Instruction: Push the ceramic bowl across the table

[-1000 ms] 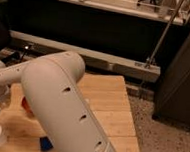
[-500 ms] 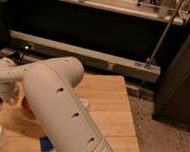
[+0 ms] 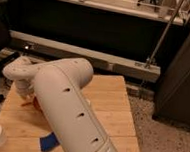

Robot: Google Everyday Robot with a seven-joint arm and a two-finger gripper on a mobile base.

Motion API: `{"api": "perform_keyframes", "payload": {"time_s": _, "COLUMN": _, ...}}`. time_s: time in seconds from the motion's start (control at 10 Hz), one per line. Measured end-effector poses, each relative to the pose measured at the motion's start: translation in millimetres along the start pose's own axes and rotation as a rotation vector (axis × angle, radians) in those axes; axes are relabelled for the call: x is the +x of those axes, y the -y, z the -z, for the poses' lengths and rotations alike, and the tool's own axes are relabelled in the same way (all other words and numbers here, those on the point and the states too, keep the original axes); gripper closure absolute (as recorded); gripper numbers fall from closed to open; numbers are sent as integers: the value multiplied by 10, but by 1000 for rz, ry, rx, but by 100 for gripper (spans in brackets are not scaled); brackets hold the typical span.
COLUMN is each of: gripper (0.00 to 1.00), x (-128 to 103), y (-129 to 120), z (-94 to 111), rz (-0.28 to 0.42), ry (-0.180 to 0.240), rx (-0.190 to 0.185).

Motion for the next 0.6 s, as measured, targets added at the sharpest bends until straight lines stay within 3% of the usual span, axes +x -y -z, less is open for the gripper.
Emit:
{"api": "perform_keyframes", "payload": {"time_s": 0.3, "gripper": 100, "x": 219, "y": 752, "z": -27, "rz": -113, "ry": -27, "rx": 44}}
{"api": "perform_keyframes", "payload": {"time_s": 0.6, "gripper": 100, "x": 598, "y": 1341, "z": -86, "rz": -221, "ry": -66, "rx": 48}}
